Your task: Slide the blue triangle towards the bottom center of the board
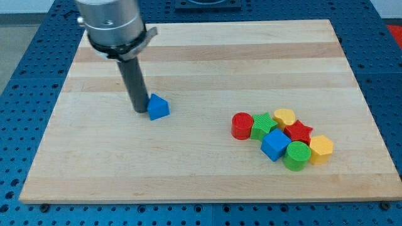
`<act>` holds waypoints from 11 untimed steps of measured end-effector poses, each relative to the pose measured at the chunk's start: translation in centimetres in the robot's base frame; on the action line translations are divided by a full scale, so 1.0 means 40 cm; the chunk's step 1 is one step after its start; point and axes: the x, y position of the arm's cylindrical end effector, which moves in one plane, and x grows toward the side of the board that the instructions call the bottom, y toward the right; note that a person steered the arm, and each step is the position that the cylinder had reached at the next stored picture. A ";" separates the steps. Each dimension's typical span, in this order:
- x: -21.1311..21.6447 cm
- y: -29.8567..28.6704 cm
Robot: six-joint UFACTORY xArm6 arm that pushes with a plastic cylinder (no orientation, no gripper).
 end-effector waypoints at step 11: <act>0.221 0.210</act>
